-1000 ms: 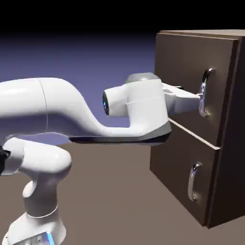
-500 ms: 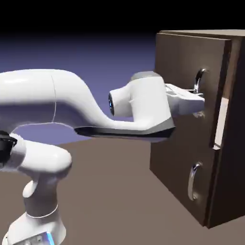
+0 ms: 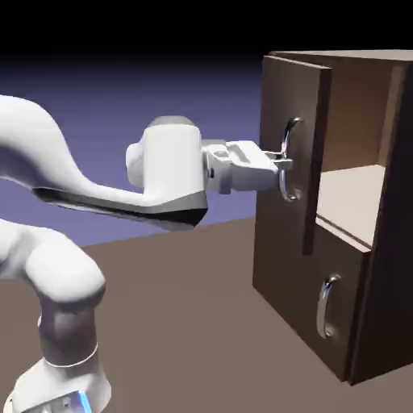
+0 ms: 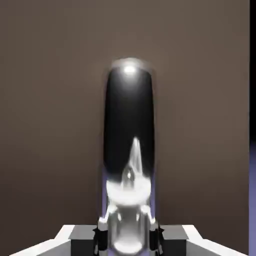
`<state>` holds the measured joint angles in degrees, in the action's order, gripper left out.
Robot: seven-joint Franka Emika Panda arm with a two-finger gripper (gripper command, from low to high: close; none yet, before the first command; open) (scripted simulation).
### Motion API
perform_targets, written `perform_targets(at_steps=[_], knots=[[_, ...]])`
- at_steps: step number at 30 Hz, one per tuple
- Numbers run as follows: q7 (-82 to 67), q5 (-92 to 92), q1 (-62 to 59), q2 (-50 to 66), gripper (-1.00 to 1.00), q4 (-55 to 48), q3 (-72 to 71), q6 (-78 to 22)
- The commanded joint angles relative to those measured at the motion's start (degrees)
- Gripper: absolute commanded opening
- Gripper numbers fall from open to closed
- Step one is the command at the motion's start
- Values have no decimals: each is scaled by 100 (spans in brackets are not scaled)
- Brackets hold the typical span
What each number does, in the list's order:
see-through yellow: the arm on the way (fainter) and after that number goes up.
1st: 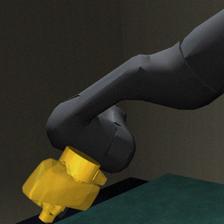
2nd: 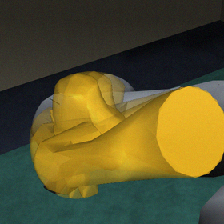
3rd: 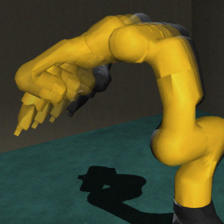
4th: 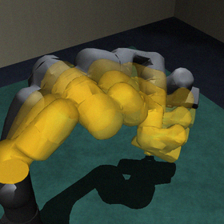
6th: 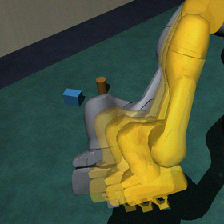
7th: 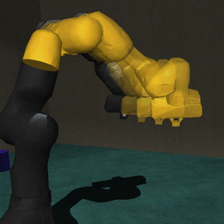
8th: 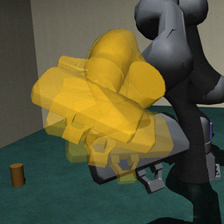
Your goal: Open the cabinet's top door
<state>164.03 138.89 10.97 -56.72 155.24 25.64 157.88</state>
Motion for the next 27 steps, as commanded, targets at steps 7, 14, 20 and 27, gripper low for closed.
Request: perform_targets(at_steps=[7,14,20,27], knots=[[193,-895,-1452,-338,-100,412,-1388,316],[200,-1936,-2906,-924,-100,709,-2664,969],[147,-2774,-4151,-1542,-100,860,-3534,1820],[-679,-4138,-5148,-2189,-100,1137,-4067,2648]])
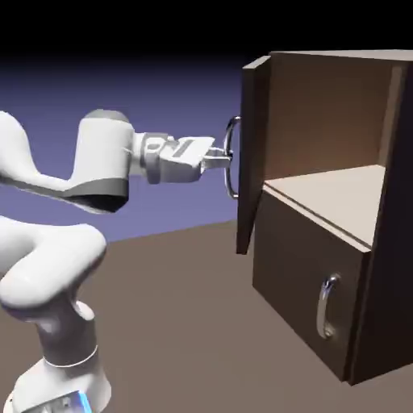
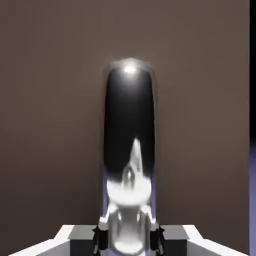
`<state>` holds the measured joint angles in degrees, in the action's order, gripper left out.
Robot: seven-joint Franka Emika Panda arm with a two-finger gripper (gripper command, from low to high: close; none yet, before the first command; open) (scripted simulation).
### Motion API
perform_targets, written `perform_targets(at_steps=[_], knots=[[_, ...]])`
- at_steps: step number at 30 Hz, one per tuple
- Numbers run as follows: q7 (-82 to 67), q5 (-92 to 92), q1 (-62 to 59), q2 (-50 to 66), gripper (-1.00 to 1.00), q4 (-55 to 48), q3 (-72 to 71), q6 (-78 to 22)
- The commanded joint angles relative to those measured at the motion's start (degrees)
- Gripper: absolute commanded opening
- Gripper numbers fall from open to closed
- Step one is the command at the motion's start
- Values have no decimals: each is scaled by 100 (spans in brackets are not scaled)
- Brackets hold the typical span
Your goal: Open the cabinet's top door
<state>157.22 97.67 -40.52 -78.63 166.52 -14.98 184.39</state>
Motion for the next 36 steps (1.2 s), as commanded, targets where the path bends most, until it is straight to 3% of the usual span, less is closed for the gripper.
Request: perform_targets(at_steps=[1,7,21,29,36], knots=[[-247,-260,25,-40,-100,76,2,-26],[-1742,-1659,661,-277,-100,482,111,-683],[-3288,-4228,3109,-1297,-100,815,-1091,-4138],[-3359,-5550,3739,-1245,-100,229,-2591,-6131],[-3319,-6566,3390,-853,-100,-932,-3875,-7875]])
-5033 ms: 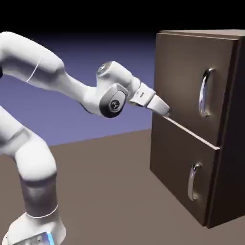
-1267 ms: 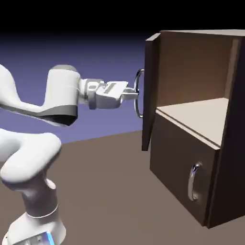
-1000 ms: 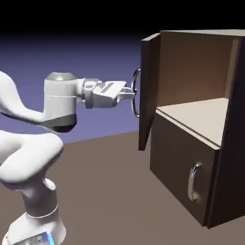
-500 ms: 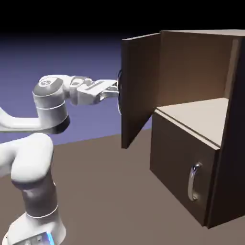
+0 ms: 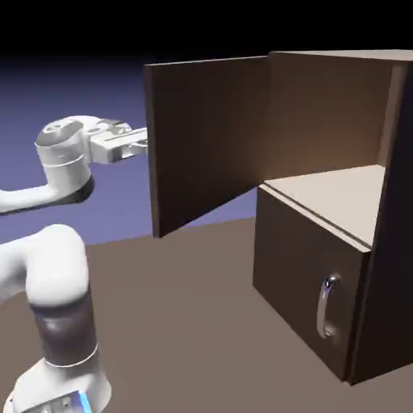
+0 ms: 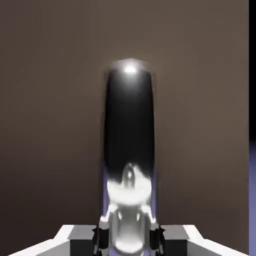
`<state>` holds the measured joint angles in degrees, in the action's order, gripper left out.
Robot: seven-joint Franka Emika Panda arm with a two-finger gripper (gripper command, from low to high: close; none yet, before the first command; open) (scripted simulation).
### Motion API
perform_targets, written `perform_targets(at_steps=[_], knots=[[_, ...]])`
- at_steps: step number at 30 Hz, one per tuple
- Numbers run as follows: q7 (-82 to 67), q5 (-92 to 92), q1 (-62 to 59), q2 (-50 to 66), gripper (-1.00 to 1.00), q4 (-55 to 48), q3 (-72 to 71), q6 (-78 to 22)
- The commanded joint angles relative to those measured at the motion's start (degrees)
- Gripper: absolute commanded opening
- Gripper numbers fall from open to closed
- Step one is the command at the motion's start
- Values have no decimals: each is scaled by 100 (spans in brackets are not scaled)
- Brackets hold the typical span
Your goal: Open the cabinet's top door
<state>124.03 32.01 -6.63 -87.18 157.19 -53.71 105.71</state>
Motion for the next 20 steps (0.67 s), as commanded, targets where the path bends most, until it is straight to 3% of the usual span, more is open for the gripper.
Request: perform_targets(at_steps=[1,20], knots=[[1,-120,-119,57,-100,-206,-160,-247],[-319,-1131,-2895,445,-100,-3960,-1718,-3620]])
